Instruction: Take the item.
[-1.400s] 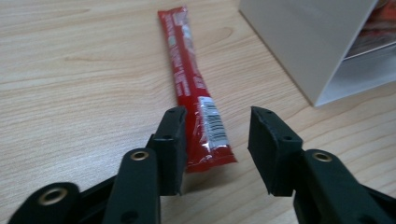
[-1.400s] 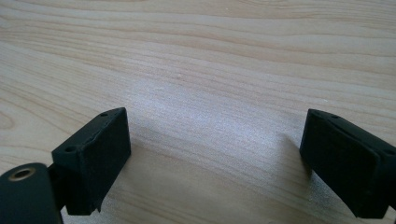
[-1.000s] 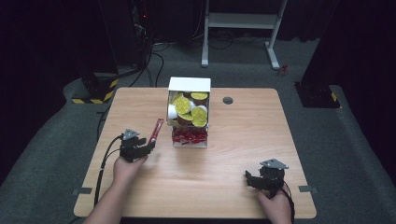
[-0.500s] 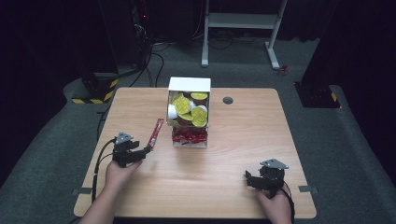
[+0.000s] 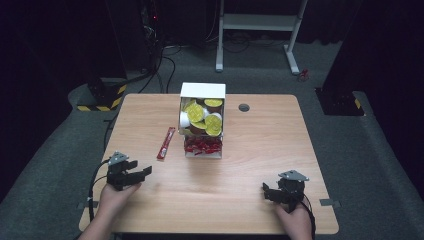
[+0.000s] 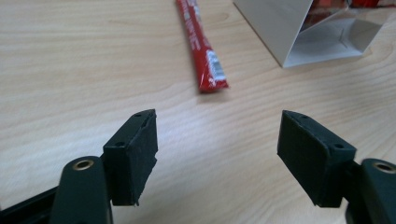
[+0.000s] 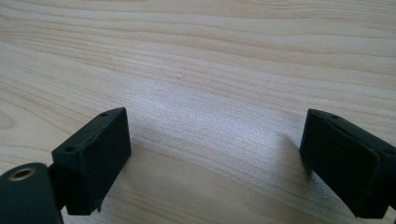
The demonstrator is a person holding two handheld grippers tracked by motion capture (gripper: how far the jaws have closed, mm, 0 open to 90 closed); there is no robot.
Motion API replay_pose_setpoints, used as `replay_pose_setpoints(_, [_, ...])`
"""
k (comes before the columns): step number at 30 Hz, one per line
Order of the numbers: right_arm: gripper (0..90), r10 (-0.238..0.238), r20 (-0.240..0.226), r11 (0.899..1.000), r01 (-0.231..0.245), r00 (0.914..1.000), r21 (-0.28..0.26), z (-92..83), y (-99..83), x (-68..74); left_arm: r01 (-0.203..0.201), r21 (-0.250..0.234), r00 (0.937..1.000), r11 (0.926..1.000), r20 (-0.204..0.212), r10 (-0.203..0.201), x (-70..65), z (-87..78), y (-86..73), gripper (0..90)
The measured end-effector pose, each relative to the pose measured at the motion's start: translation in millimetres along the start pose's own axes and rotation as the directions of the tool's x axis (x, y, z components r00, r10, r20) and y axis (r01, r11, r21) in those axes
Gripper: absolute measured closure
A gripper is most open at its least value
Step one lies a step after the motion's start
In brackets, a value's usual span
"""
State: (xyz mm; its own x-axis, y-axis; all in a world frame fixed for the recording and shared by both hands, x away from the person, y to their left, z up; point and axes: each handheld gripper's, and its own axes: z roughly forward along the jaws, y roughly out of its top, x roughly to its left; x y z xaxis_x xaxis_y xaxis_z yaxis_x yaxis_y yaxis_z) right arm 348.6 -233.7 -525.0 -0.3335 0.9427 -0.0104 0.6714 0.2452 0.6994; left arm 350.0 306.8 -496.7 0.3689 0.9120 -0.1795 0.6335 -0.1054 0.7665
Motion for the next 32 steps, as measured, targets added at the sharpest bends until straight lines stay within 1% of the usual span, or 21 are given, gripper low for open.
replay_pose_setpoints(2, [8.6, -0.003, 0.000, 1.000, 0.003, 1.0000, -0.001, 0.0, 0.0, -0.2, -0.006, 0.003, 1.0000, 1.0000, -0.005, 0.006, 2.3, -3.5, -6.0, 27.1])
replay_pose_setpoints(3, [8.6, 0.000, 0.000, 1.000, 0.000, 1.0000, 0.000, 0.0, 0.0, 0.0, -0.023, 0.008, 0.9996, 0.9997, -0.017, 0.023, 4.0, -5.0, -9.2, 26.2])
replay_pose_setpoints(4, [8.7, -0.002, 0.000, 1.000, 0.002, 1.0000, -0.001, 0.0, 0.0, -0.1, -0.030, 0.027, 0.9993, 0.9992, -0.022, 0.031, 4.3, -5.6, -12.6, 25.2])
replay_pose_setpoints(5, [8.6, 0.000, 0.000, 1.000, 0.000, 1.0000, 0.000, 0.0, 0.0, 0.0, -0.054, 0.051, 0.9980, 0.9973, -0.032, 0.055, 4.6, -5.9, -15.7, 24.1])
replay_pose_setpoints(6, [8.6, -0.002, 0.000, 1.000, 0.002, 1.0000, -0.001, 0.0, 0.0, -0.2, -0.059, 0.069, 0.9974, 0.9959, -0.038, 0.062, 3.7, -5.9, -19.4, 22.1])
replay_pose_setpoints(7, [8.6, -0.002, 0.001, 1.000, 0.002, 1.0000, -0.001, 0.0, 0.0, -0.1, -0.078, 0.086, 0.9956, 0.9932, -0.044, 0.082, 4.4, -6.6, -22.8, 21.1])
replay_pose_setpoints(8, [8.6, -0.003, 0.001, 1.000, 0.003, 1.0000, -0.001, 0.0, 0.0, -0.2, -0.075, 0.098, 0.9960, 0.9924, -0.041, 0.079, 3.9, -7.1, -27.0, 19.9])
replay_pose_setpoints(9, [8.6, -0.002, 0.001, 1.000, 0.002, 1.0000, -0.001, 0.0, 0.0, -0.1, -0.081, 0.112, 0.9955, 0.9904, -0.041, 0.086, 4.0, -7.5, -31.1, 18.6])
replay_pose_setpoints(10, [8.6, -0.002, 0.001, 1.000, 0.002, 1.0000, -0.001, 0.0, 0.0, -0.1, -0.088, 0.125, 0.9944, 0.9882, -0.048, 0.095, 3.6, -7.9, -35.4, 17.5])
replay_pose_setpoints(11, [8.6, -0.002, 0.001, 1.000, 0.002, 1.0000, -0.001, 0.0, 0.0, -0.1, -0.093, 0.128, 0.9933, 0.9874, -0.057, 0.101, 2.6, -8.0, -39.9, 16.0])
replay_pose_setpoints(13, [8.6, -0.006, 0.001, 1.000, 0.006, 1.0000, -0.002, 0.1, -0.1, -0.4, -0.139, 0.096, 0.9846, 0.9855, -0.093, 0.148, 0.5, -10.3, -48.9, 14.9])
replay_pose_setpoints(14, [8.6, -0.002, 0.001, 1.000, 0.002, 1.0000, -0.001, 0.0, 0.0, -0.1, -0.150, 0.093, 0.9815, 0.9843, -0.105, 0.160, -1.5, -10.4, -50.7, 14.8])
replay_pose_setpoints(16, [8.6, -0.002, 0.001, 1.000, 0.002, 1.0000, 0.000, 0.0, 0.0, -0.2, -0.139, 0.081, 0.9824, 0.9869, -0.114, 0.148, -3.6, -10.2, -52.6, 14.3])
replay_pose_setpoints(18, [8.6, -0.002, 0.001, 1.000, 0.002, 1.0000, -0.001, 0.0, 0.0, -0.1, -0.136, 0.073, 0.9824, 0.9880, -0.119, 0.144, -4.6, -10.2, -53.7, 14.2])
replay_pose_setpoints(21, [8.7, -0.001, 0.001, 1.000, 0.001, 1.0000, -0.001, -0.3, -0.3, 0.1, -0.133, 0.076, 0.9823, 0.9882, -0.123, 0.142, -5.2, -9.7, -53.4, 13.3])
replay_pose_setpoints(24, [8.7, 0.002, 0.003, 1.000, -0.002, 1.0000, 0.000, -0.6, -0.6, 0.5, -0.140, 0.079, 0.9811, 0.9869, -0.123, 0.149, -4.9, -9.0, -52.8, 12.4])
replay_pose_setpoints(28, [8.7, 0.008, 0.003, 1.000, -0.008, 1.0000, 0.001, -1.0, -0.9, 1.2, -0.137, 0.080, 0.9818, 0.9873, -0.121, 0.146, -5.3, -8.8, -52.7, 11.6])
replay_pose_setpoints(32, [7.9, 0.008, 0.014, 1.000, -0.008, 0.9999, 0.001, 1.6, 1.6, 1.3, -0.142, 0.086, 0.9810, 0.9862, -0.121, 0.151, -5.0, -9.2, -52.5, 11.6])
